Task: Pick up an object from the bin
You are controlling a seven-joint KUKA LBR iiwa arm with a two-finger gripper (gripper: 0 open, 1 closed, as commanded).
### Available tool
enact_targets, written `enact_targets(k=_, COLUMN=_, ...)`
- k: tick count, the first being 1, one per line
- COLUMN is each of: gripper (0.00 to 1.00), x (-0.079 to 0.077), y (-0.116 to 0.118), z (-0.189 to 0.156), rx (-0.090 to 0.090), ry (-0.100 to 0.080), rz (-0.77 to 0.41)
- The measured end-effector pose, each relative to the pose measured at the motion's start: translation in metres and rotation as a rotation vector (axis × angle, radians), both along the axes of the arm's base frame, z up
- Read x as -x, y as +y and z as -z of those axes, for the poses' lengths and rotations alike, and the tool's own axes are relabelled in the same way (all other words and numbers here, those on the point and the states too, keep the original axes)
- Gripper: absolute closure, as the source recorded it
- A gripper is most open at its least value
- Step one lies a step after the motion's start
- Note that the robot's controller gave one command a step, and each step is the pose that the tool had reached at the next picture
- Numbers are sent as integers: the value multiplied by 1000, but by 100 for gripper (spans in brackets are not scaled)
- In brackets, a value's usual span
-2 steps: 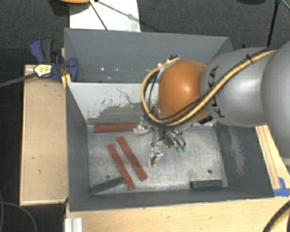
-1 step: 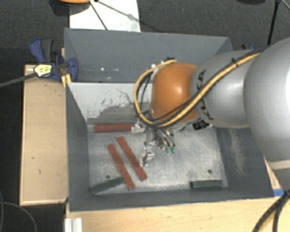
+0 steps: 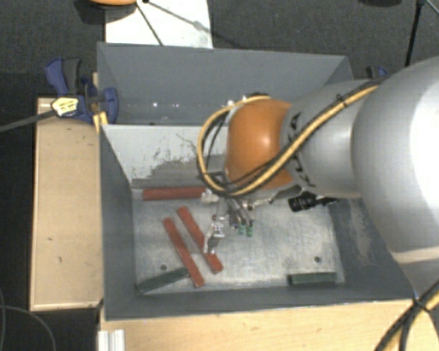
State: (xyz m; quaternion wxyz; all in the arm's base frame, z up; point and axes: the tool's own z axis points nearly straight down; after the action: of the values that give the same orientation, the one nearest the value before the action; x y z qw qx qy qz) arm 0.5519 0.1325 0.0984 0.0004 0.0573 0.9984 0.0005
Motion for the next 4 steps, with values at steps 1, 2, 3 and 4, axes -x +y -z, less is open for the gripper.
enact_targets(k=1, gripper=100, x=-7, y=21, z=20, rx=-2, ry=-10, rz=246)
enact_targets(k=2, gripper=100, x=-7, y=21, z=20, rx=-3, ry=-10, rz=246)
enact_targets(k=3, gripper=0, x=33, y=8, z=-66, rx=2, ry=5, rz=228)
enact_targets(k=4, gripper=0, x=46, y=3, z=-118, rx=-2, ry=-7, rz=220)
